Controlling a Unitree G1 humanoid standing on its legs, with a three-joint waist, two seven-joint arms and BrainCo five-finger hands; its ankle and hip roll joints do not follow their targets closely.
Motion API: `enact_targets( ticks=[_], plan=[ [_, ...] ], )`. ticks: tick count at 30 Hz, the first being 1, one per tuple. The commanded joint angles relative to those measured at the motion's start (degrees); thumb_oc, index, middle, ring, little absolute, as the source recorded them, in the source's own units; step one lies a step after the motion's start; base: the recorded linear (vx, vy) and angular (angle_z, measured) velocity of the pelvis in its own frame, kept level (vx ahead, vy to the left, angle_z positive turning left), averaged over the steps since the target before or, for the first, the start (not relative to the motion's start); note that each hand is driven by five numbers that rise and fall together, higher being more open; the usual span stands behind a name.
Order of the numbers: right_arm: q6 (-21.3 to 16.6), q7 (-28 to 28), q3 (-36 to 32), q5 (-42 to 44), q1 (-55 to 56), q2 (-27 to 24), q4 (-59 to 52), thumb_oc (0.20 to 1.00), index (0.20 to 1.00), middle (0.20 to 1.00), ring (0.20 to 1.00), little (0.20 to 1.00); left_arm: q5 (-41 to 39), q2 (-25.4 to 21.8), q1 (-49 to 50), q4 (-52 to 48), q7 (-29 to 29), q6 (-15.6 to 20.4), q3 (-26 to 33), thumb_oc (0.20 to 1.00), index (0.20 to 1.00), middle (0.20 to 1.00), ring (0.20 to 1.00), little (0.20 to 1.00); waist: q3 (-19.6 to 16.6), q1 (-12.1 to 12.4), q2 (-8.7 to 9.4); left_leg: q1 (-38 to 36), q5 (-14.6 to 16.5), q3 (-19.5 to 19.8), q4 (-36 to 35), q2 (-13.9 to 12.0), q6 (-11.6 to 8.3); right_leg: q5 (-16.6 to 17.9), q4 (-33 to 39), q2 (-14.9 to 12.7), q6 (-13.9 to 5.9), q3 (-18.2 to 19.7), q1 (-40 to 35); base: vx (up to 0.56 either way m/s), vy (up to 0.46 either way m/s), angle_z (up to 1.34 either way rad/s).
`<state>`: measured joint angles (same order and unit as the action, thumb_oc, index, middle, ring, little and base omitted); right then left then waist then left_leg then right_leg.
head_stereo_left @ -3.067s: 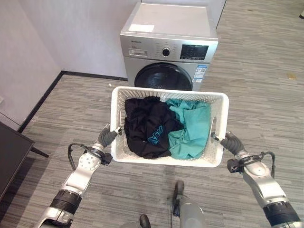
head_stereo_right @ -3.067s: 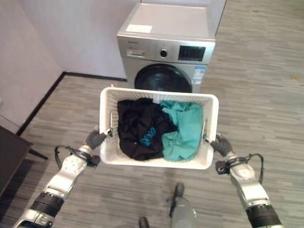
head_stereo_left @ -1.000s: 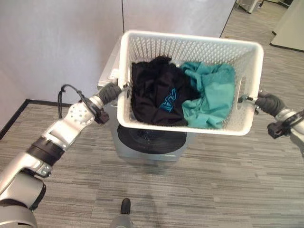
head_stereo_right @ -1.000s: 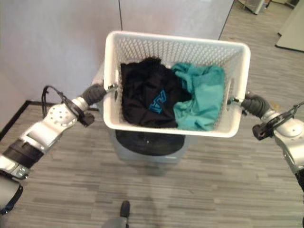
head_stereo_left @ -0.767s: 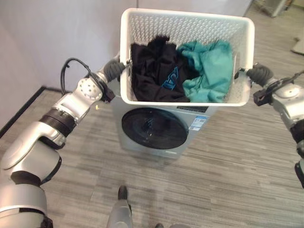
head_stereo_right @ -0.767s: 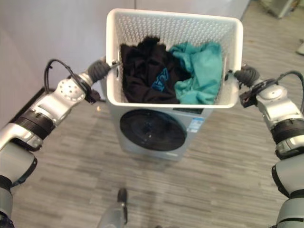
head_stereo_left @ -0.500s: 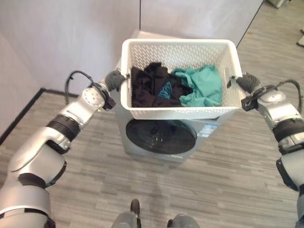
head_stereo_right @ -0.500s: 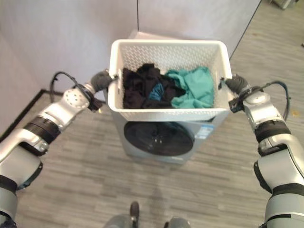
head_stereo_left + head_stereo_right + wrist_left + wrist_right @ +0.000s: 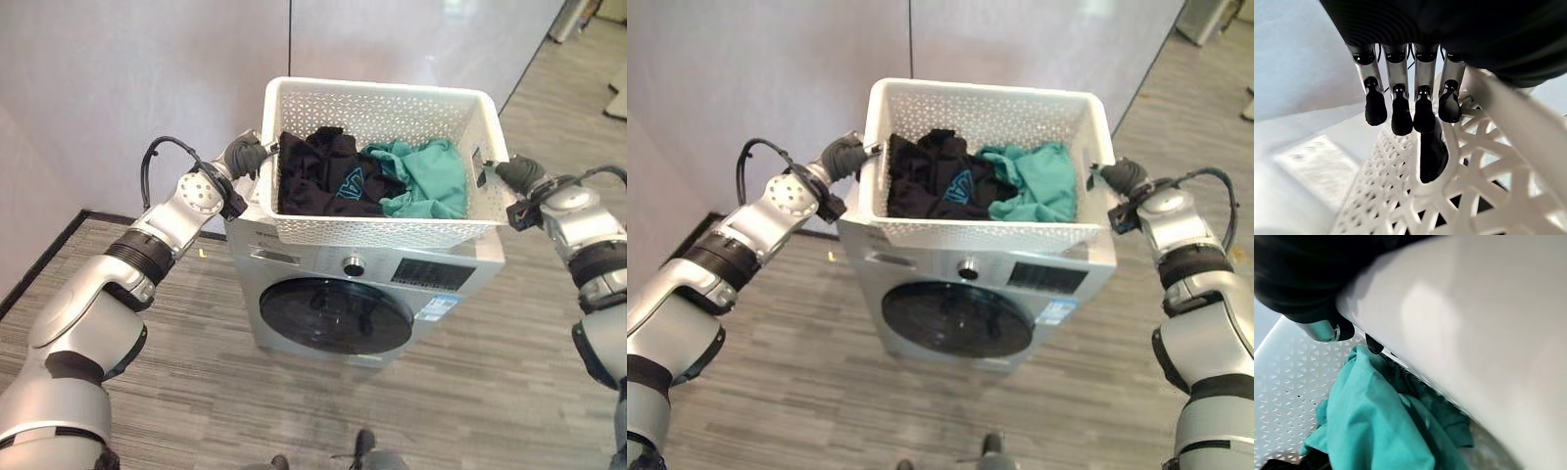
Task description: Grab the laundry basket,head to the washer,open it,put in the laundry and shut it.
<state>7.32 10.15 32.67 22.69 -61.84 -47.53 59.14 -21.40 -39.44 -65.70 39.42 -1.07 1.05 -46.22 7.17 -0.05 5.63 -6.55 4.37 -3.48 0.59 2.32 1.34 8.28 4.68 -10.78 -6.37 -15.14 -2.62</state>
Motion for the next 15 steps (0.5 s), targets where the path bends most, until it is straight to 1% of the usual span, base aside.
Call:
enact_targets(
  ticks=[1,2,3,4,8,11,12,13,14,15],
  plan=[
    [0.88,-3.46,1.14,-0.79,-1.57,-8.09,9.31,0.2,0.2,0.2,0.2,0.2,1.69,-1.11,-5.65,11.0,-3.22,1.65,3.16,0.2,0.2,0.2,0.2,0.2,-3.78,0.45,-3.33,0.92,-2.81,1.37,-3.62,-9.24,-4.85,-4.97,-4.41,0.42,-3.22,0.59,0.57,0.08,-0.133,0.09],
    [0.83,-3.2,2.35,-1.22,-2.49,-6.5,10.74,0.2,0.2,0.2,0.2,0.2,2.76,-0.03,-7.29,13.06,-3.96,1.73,2.55,0.2,0.2,0.2,0.2,0.2,-4.12,0.58,-3.22,0.28,-3.1,1.28,-4.4,-9.98,-5.26,-5.74,-3.78,1.38,-2.84,0.54,0.03,0.05,-0.072,-0.04],
    [0.8,-3.08,2.78,-1.32,-2.81,-5.89,11.16,0.2,0.2,0.2,0.2,0.2,3.34,0.33,-8.2,13.95,-4.35,1.86,2.26,0.2,0.2,0.2,0.2,0.2,-4.26,0.55,-3.14,0.14,-3.28,1.2,-4.63,-10.22,-5.43,-6.03,-3.66,1.71,-2.71,0.69,-0.13,0.05,-0.072,-0.06],
    [0.79,-3.07,2.8,-1.31,-2.86,-5.89,11.2,0.2,0.2,0.2,0.2,0.2,3.33,0.34,-8.24,13.99,-4.35,1.88,2.25,0.2,0.2,0.2,0.2,0.2,-4.22,0.57,-3.15,0.08,-3.3,1.17,-4.68,-10.24,-5.44,-6.04,-3.66,1.73,-2.7,0.71,-0.16,0.03,-0.042,-0.09],
    [0.51,-3.08,4.33,-2.3,-4.98,-3.58,13.62,0.2,0.2,0.2,0.2,0.2,6.88,2.39,-11.59,19.55,-5.06,1.83,0.74,0.2,0.2,0.2,0.2,0.2,-4.69,-0.04,-2.85,-0.4,-3.56,1.08,-5.35,-11.05,-5.99,-7.06,-3.54,2.84,-2.11,1.22,-0.56,0.02,-0.031,-0.04],
    [0.17,-3.32,5.85,-3.05,-7.19,-0.94,15.6,0.2,0.2,0.2,0.2,0.2,7.75,3.99,-13.62,23.5,-5.61,1.75,0.34,0.2,0.2,0.2,0.2,0.2,-4.89,-0.4,-2.87,-0.25,-3.7,1.02,-5.59,-11.28,-6.27,-7.34,-3.29,3.2,-1.94,1.43,-0.54,0.0,0.0,0.0],
    [0.34,-3.24,6.41,-3.38,-7.75,0.74,16.33,0.46,0.46,0.46,0.46,0.46,7.9,4.85,-14.66,25.64,-5.83,1.55,0.05,0.2,0.2,0.2,0.2,0.2,-4.97,-0.45,-2.95,-0.07,-3.73,1.01,-5.59,-11.33,-6.41,-7.4,-2.86,3.33,-1.85,1.31,-0.71,0.01,-0.019,-0.04],
    [0.42,-3.13,6.77,-3.61,-8.05,1.27,16.47,0.956,0.956,0.956,0.956,0.956,7.86,5.16,-14.94,26.74,-5.89,1.47,0.14,0.366,0.366,0.366,0.366,0.366,-4.98,-0.5,-2.94,-0.01,-3.73,0.98,-5.59,-11.34,-6.45,-7.43,-2.72,3.39,-1.81,1.34,-0.79,0.01,-0.013,-0.05],
    [0.41,-3.13,6.79,-3.61,-8.08,1.28,16.48,0.956,0.956,0.956,0.956,0.956,7.86,5.16,-14.96,26.77,-5.89,1.49,0.14,0.366,0.366,0.366,0.366,0.366,-4.98,-0.51,-2.95,-0.01,-3.73,0.99,-5.59,-11.34,-6.45,-7.43,-2.71,3.39,-1.81,1.34,-0.79,0.01,-0.007,-0.04],
    [0.63,-3.08,7.45,-3.9,-8.7,2.79,16.92,1.0,1.0,1.0,1.0,1.0,6.73,6.28,-15.39,29.56,-6.01,1.02,0.94,1.0,1.0,1.0,1.0,1.0,-4.94,-0.58,-3.0,0.09,-3.77,0.98,-5.59,-11.33,-6.56,-7.49,-2.39,3.53,-1.71,1.38,-0.94,0.0,0.0,0.0]
  ],
)
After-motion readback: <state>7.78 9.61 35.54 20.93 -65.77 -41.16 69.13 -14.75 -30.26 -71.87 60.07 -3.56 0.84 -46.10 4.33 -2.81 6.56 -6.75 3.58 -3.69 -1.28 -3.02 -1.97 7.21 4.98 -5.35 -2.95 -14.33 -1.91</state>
